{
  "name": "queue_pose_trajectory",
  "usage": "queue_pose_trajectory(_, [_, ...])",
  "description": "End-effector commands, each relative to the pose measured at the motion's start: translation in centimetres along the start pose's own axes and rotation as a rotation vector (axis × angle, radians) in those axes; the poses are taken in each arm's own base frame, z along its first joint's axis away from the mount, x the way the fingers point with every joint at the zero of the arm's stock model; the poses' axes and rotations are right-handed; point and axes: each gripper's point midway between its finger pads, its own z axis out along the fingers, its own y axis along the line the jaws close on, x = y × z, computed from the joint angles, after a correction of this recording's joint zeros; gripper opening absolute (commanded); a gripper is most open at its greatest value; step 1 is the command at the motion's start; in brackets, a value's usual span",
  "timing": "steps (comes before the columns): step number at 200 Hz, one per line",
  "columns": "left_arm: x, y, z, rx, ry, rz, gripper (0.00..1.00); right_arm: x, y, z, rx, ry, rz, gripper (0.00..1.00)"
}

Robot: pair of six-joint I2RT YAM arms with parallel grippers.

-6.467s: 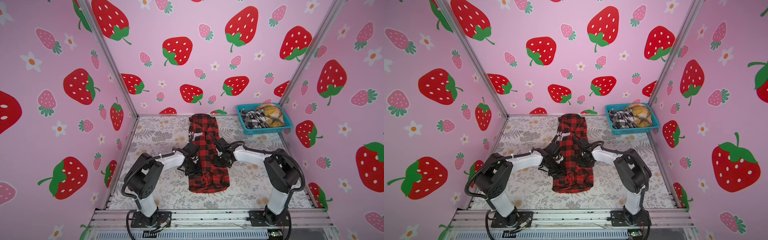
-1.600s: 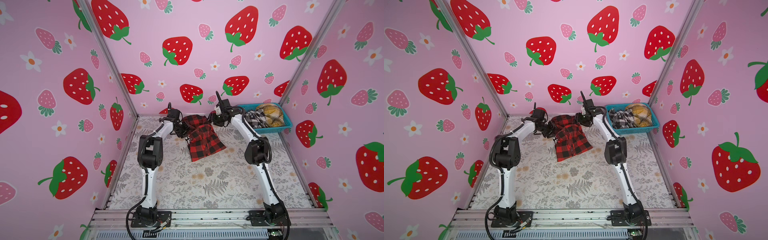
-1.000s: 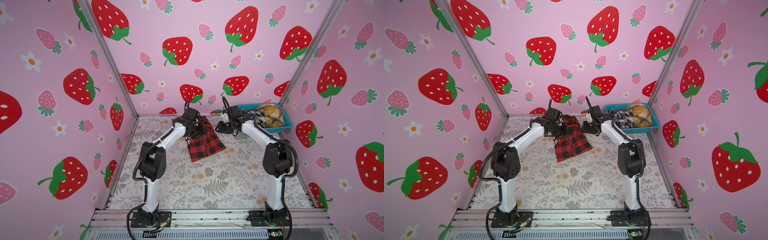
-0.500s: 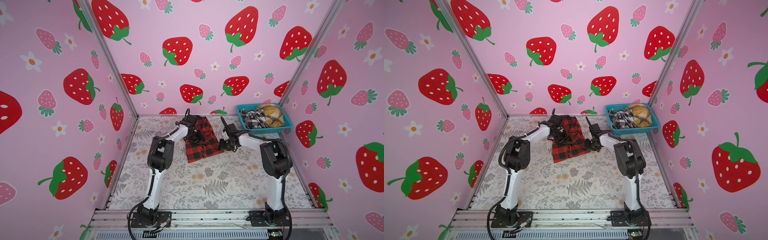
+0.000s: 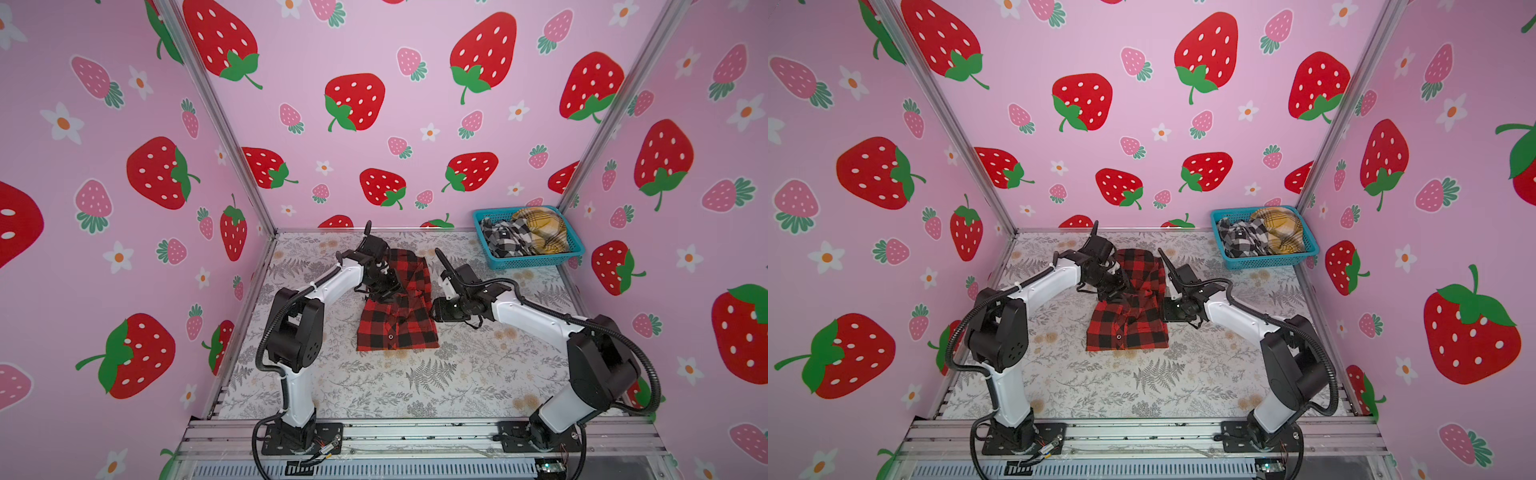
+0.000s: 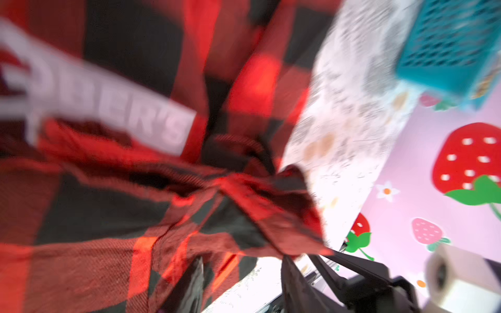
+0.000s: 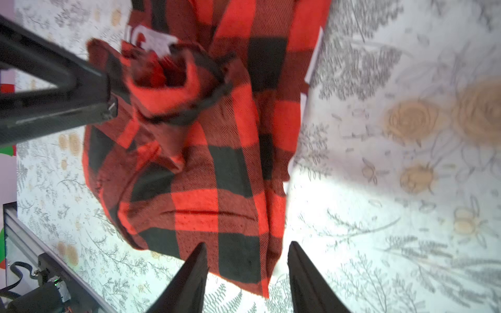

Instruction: Fold and stack the long sleeve shirts

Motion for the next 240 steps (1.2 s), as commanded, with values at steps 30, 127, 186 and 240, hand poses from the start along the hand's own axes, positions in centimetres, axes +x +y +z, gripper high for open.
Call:
queue_pose_trajectory(30, [-2.6,3.0,2.5,-0.063,0.048,-0.037,0.42,-2.6,-0.8,6.0,0.018,0.051,-0.101,0.50])
queue_pose_trajectory(127, [-3.8,8.5,4.8,-0.198,0.058,-0.085,0.38,-2.0,-4.8,6.0,0.108,0.059,0.147,0.00])
queue_pose_trajectory(186, [-4.8,6.0,1.2,-0.183,-0.034,-0.040,0.44,-2.0,-5.6,7.2,0.153,0.112,0.163,0.27])
queue_pose_trajectory(240, [-2.3,1.0,-6.0,-0.109,-0.148,0.029,0.44,-6.9,-3.3,1.1,0.174,-0.034,0.093,0.50])
